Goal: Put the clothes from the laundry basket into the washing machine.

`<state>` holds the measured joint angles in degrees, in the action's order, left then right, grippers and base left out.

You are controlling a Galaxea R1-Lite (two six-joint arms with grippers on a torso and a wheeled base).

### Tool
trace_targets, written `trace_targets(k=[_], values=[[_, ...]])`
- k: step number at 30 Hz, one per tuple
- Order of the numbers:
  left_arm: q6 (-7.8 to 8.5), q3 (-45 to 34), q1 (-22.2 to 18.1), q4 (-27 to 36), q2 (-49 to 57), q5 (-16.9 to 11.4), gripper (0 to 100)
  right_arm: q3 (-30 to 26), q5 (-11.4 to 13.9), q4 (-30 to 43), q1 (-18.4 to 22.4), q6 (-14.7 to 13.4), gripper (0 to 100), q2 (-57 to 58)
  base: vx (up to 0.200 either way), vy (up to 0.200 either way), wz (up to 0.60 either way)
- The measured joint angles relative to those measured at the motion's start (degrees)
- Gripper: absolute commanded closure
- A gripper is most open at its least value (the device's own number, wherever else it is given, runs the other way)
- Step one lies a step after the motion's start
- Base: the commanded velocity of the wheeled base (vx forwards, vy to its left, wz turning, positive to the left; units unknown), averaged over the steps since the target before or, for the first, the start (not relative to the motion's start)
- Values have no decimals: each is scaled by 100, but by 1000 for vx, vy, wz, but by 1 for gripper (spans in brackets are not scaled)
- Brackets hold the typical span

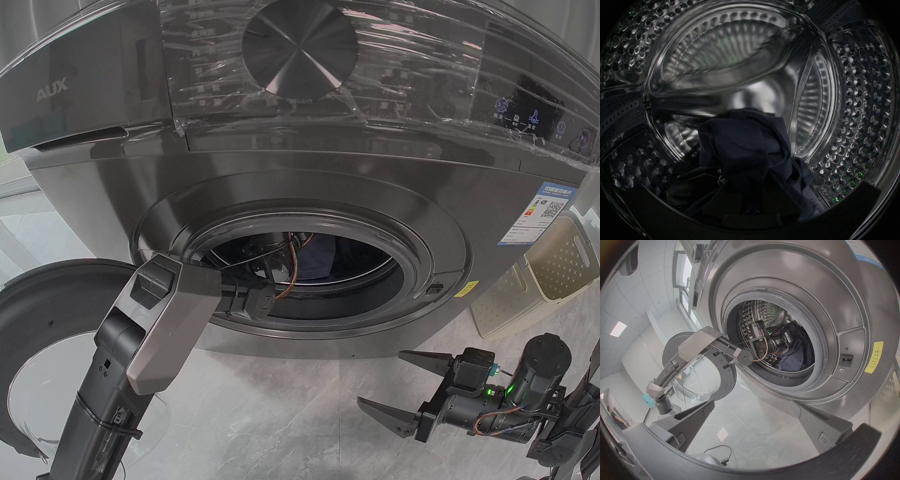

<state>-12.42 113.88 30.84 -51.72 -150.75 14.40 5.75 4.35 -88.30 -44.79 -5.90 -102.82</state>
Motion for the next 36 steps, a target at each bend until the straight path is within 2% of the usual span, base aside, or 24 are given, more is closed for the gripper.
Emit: trace_targets(k=[5, 6, 17, 21, 25, 29, 36], values=[[28, 61, -4, -20, -77, 16, 100, -5, -1, 0, 0, 0, 0, 0, 0, 0, 0], [35, 63, -6, -20, -82, 18, 0, -5, -4, 0, -2, 0, 0, 0, 0, 0, 0], [38, 65, 82, -11, -18, 189, 0, -9, -6, 0, 6, 5, 0, 0, 0, 0, 0], [55, -243, 173, -13, 135, 205, 0, -17, -9, 0, 22, 7, 0, 1, 0, 0, 0], [132, -1044, 344, -24, 406, 210, 0, -30, -12, 0, 30, 10, 0, 9, 0, 0, 0], [283, -2050, 510, -178, 731, 191, 0, -68, -15, -2, 33, 11, 0, 12, 0, 0, 0], [622, -3991, 857, -1169, 1247, 133, 0, -154, -26, -2, 33, 18, 0, 43, 0, 0, 0]])
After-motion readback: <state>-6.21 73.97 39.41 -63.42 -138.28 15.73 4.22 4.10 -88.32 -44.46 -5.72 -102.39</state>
